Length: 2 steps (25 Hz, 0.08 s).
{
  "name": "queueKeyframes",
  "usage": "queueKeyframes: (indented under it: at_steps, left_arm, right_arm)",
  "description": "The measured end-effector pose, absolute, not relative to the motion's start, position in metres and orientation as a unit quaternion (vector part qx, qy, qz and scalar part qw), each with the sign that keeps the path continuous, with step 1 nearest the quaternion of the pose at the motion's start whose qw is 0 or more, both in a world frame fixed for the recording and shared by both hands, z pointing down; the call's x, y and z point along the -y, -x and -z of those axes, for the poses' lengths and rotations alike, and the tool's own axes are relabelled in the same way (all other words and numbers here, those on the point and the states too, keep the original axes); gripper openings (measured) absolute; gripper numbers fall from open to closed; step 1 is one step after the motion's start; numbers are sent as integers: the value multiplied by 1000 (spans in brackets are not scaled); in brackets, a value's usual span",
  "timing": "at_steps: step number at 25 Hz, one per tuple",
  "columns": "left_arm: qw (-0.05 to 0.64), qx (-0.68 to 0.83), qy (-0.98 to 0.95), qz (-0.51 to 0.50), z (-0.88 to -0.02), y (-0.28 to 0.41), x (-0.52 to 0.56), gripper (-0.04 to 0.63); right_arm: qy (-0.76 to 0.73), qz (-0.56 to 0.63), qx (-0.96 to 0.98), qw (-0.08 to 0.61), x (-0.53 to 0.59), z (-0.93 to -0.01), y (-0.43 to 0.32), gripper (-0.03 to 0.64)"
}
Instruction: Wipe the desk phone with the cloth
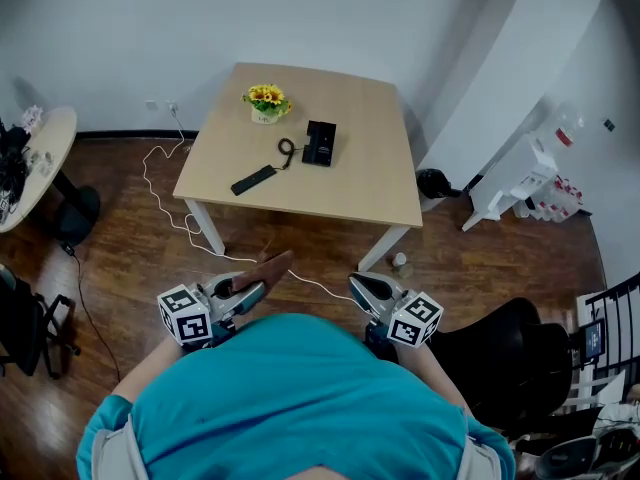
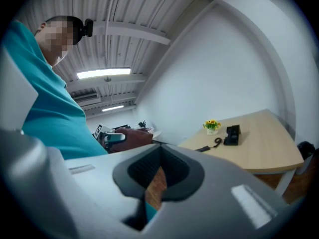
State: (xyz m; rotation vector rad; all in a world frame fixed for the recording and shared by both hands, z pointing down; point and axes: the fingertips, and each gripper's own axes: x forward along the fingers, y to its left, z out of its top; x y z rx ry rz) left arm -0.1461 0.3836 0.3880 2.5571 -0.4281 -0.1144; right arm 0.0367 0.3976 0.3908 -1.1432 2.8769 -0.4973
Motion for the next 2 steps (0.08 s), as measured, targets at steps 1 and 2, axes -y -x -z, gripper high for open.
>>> queueKeyframes:
  at_steps: [1,2]
  left_arm:
    - [271,159,-948,43,-389,148,-384,67]
    - [272,160,-948,44,-390,149,-385,67]
  right_arm:
    - [366,159,-917,3,-398,-391,-36,0]
    - [366,159,-917,3,-398,-392,-35,0]
